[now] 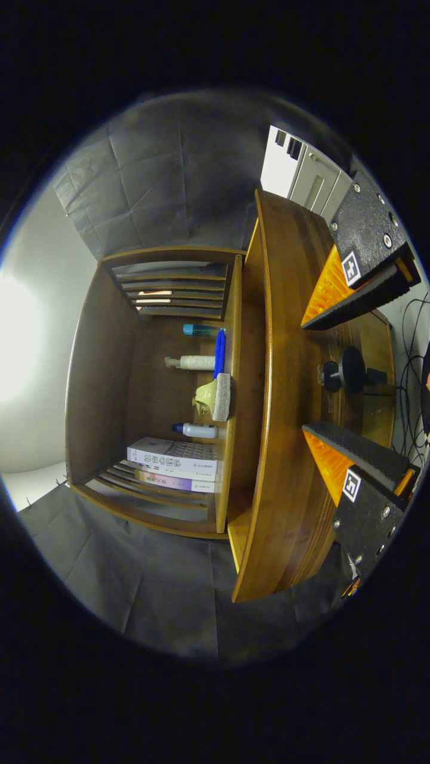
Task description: Pull open the drawer, take out the items inside it, and place them on the countertop above the cabinet.
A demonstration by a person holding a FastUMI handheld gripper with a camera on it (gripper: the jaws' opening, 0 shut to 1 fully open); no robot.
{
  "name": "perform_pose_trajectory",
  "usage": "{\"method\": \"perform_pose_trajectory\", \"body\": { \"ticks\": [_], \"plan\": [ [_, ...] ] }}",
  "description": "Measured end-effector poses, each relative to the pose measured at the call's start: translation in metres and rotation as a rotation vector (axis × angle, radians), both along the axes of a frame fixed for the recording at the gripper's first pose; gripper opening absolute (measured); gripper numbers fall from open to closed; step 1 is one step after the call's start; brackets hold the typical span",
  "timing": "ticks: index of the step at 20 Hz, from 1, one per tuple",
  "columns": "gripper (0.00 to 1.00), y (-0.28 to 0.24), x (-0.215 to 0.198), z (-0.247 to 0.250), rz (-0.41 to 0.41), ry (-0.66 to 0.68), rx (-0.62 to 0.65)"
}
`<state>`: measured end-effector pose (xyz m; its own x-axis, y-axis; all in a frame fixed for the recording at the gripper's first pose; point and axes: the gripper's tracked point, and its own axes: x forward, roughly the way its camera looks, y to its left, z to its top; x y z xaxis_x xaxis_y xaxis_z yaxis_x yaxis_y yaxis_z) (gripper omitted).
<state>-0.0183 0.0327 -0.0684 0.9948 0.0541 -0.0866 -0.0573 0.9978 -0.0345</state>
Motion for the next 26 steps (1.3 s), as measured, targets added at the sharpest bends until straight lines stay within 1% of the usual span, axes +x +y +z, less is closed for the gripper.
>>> {"method": "perform_pose_trajectory", "body": {
  "ticks": [4,7,11,12,20,26],
  "plan": [
    [0.94,0.003,0.002,-0.002,0.015,0.004,0.037],
    [0.93,0.003,0.003,-0.002,0.041,-0.009,0.031],
    [0.93,0.004,0.009,0.003,0.061,-0.027,0.058],
    [0.93,0.006,0.01,0.0,0.069,-0.014,0.055],
    [0.93,0.008,0.018,0.002,0.076,-0.016,0.074],
    [0.92,0.01,0.027,0.001,0.066,0.001,0.093]
  ]
}}
